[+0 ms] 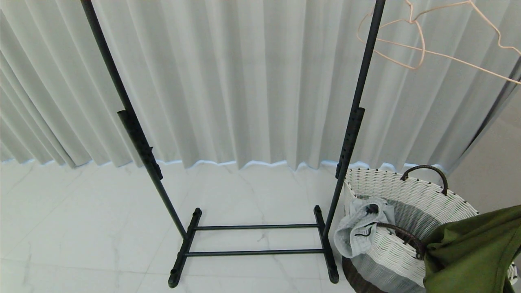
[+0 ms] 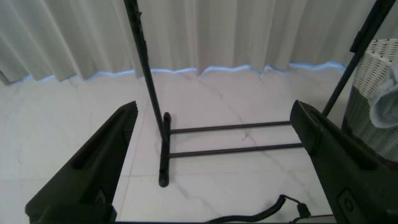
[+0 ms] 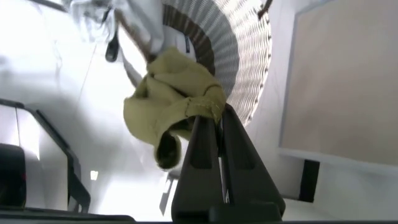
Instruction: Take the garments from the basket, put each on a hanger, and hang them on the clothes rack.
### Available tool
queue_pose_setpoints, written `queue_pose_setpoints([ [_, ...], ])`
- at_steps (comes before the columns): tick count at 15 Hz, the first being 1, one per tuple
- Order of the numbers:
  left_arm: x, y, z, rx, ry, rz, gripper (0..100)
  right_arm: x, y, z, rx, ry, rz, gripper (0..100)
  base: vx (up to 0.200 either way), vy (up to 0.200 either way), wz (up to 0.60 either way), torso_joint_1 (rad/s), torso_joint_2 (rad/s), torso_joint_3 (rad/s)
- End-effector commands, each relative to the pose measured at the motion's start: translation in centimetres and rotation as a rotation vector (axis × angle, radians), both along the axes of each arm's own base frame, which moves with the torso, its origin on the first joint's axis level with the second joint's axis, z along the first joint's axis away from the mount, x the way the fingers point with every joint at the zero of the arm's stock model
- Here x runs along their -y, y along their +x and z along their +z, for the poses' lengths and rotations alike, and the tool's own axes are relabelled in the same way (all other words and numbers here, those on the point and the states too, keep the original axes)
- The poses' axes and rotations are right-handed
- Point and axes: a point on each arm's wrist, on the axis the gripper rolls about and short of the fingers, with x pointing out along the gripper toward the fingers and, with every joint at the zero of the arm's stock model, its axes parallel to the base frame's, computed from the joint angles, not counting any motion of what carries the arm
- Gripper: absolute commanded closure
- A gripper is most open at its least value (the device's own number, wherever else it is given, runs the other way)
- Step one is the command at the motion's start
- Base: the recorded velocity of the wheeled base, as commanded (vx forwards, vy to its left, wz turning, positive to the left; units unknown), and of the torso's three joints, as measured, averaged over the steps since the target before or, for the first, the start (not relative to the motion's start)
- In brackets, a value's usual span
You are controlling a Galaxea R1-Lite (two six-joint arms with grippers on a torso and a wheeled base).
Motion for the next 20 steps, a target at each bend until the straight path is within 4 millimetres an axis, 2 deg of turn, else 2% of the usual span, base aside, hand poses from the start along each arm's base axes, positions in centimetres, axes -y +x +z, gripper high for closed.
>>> queue_pose_setpoints([
  [1, 0.0, 0.0, 0.0, 0.000, 0.000, 0.000, 0, -0.1, -0.1, 0.2, 0.010, -0.001, 0.007, 100, -0.200, 0.000, 0.00, 0.002, 0.00, 0.002],
  [5, 0.0, 0.0, 0.0, 0.000, 0.004, 0.000, 0, -0.5, -0.1, 0.2, 0.013, -0.003, 0.043, 100, 0.000, 0.000, 0.00, 0.000, 0.00, 0.000],
  [11, 0.0, 0.0, 0.0, 0.000, 0.003, 0.000, 0, -0.7, -0.1, 0.5, 0.023, -0.003, 0.064, 100, 0.000, 0.200, 0.00, 0.004, 0.00, 0.002],
  [13, 0.0, 0.0, 0.0, 0.000, 0.003, 0.000, 0, -0.7, -0.1, 0.7, 0.031, -0.003, 0.067, 100, 0.000, 0.000, 0.00, 0.000, 0.00, 0.000],
  [18, 0.0, 0.0, 0.0, 0.003, 0.036, -0.006, 0, -0.7, -0.3, 2.2, 0.065, -0.005, 0.066, 100, 0.000, 0.000, 0.00, 0.000, 0.00, 0.000],
  [20, 0.0, 0.0, 0.0, 0.006, 0.062, -0.016, 0, -0.7, -0.9, 3.5, 0.046, -0.004, 0.075, 100, 0.000, 0.000, 0.00, 0.000, 0.00, 0.000],
])
